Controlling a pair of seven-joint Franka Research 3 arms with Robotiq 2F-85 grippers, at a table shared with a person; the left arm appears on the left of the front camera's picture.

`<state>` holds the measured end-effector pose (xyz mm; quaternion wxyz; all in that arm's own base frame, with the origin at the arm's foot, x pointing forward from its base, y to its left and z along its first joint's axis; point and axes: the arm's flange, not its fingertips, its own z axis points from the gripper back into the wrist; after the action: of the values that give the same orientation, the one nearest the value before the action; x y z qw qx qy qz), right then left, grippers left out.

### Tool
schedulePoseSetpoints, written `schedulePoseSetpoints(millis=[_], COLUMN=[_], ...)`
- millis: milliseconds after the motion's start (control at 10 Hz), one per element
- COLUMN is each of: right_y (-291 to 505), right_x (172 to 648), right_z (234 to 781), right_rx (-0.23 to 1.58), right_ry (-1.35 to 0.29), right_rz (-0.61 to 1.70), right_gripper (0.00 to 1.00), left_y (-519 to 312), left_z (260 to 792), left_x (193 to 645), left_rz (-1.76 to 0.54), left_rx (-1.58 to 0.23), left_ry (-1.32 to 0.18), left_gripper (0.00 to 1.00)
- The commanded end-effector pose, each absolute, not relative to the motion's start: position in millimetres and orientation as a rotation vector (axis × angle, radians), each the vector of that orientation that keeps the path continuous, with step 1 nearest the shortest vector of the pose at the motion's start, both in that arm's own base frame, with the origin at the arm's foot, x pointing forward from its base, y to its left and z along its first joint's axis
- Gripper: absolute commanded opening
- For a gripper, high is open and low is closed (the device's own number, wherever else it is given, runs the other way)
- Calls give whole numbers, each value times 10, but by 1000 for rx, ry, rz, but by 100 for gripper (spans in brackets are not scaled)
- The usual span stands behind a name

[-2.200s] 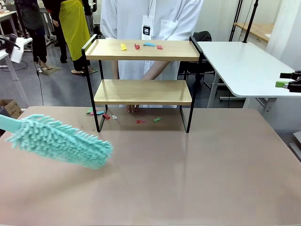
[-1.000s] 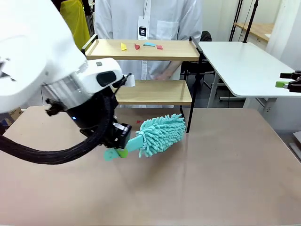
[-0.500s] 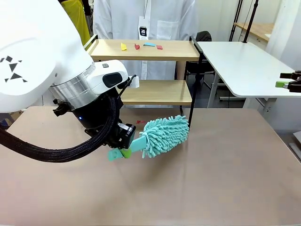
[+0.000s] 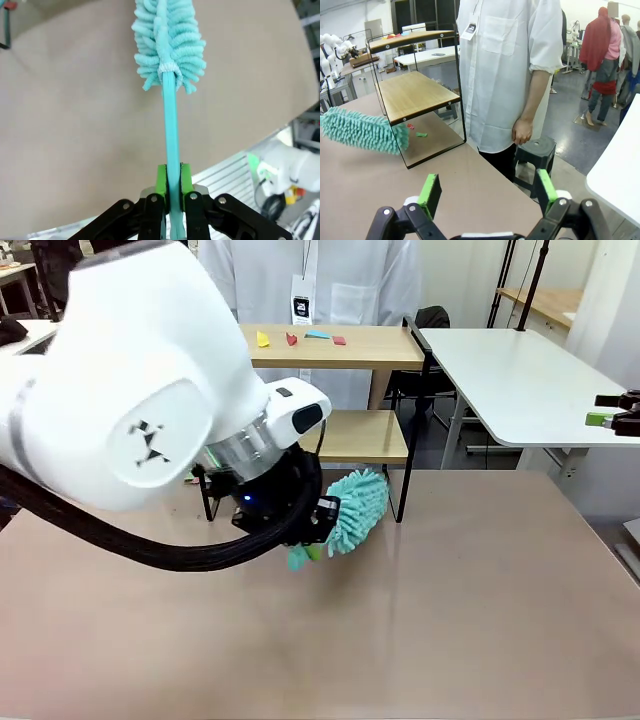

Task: Clean the shelf.
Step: Clean the specific section of the Shelf indicated by the human with the Duster.

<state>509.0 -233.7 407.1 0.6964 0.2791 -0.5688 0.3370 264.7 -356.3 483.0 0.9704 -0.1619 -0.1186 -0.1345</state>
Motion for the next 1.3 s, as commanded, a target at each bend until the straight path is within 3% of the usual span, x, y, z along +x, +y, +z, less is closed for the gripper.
schedulePoseSetpoints(millis=[0,300,700,1200], right_y=[-2318,-2318,-2318,-2318], right_x=[5093,5093,5093,5093], right_z=[4106,4106,4106,4106], right_rx=[613,613,613,613], right_ry=[-1257,-1257,-1257,-1257], right_rz=[756,756,756,756], right_gripper=[100,100,100,100], left_y=[-3778,-4102,-4404,-4741], left_z=[4664,4385,4105,3801], left_x=[2785,2982,3161,3331], left_rz=[-203,-103,-13,19], left_rx=[-358,-426,-350,-412], left_ry=[-305,-358,-432,-460], left_gripper=[13,13,13,13])
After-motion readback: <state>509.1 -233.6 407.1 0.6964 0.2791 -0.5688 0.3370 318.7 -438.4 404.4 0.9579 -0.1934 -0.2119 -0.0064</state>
